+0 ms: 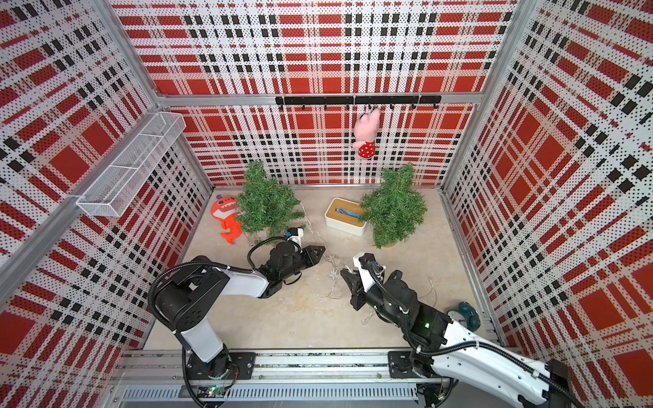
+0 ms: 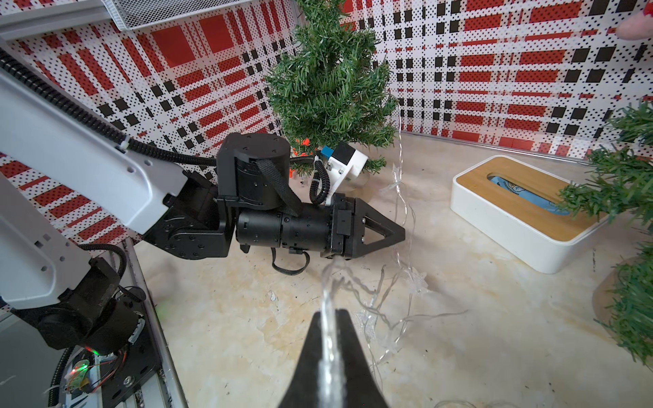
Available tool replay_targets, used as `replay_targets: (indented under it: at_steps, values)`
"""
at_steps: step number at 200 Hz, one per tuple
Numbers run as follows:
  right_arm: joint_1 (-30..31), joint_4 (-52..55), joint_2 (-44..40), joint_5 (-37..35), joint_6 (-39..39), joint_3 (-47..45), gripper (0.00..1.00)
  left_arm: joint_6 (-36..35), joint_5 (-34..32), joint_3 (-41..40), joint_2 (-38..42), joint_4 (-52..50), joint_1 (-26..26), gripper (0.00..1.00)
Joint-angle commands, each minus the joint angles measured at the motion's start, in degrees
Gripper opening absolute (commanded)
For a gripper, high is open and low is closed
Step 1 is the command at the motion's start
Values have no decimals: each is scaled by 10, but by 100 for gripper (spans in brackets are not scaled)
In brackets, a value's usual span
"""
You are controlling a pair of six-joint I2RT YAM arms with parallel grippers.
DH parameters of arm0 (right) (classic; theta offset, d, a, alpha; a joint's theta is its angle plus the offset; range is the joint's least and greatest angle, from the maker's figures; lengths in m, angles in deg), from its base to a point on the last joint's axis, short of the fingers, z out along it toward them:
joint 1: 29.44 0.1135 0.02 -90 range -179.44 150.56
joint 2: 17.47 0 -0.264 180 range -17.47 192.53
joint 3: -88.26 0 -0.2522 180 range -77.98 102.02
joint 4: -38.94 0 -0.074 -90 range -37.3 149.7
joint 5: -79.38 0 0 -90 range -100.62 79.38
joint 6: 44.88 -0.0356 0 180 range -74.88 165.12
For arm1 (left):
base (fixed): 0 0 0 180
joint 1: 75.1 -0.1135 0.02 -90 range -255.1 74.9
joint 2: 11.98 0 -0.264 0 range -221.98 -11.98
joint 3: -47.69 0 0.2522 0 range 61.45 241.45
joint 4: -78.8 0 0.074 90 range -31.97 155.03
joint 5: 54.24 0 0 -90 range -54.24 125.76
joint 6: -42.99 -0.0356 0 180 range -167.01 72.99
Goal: Wrap string light around the christmas tree
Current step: Adjust the light string.
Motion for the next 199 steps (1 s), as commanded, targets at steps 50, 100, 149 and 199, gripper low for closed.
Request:
replay_targets:
  at_steps: [50, 100, 149, 199]
  values:
    - [-3, -6, -6, -20, 6, -1, 0, 4, -8, -20, 15, -8, -15, 41]
    - [-4, -17, 0, -20, 5, -4, 0, -18, -23, 1, 7, -23, -12, 48]
    - [-8, -12, -1, -49, -4, -3, 0, -13, 10, 21, 3, 26, -16, 19]
    - [-62, 11, 110, -160, -49, 80, 0, -71, 101, 34, 191, -200, -59, 2]
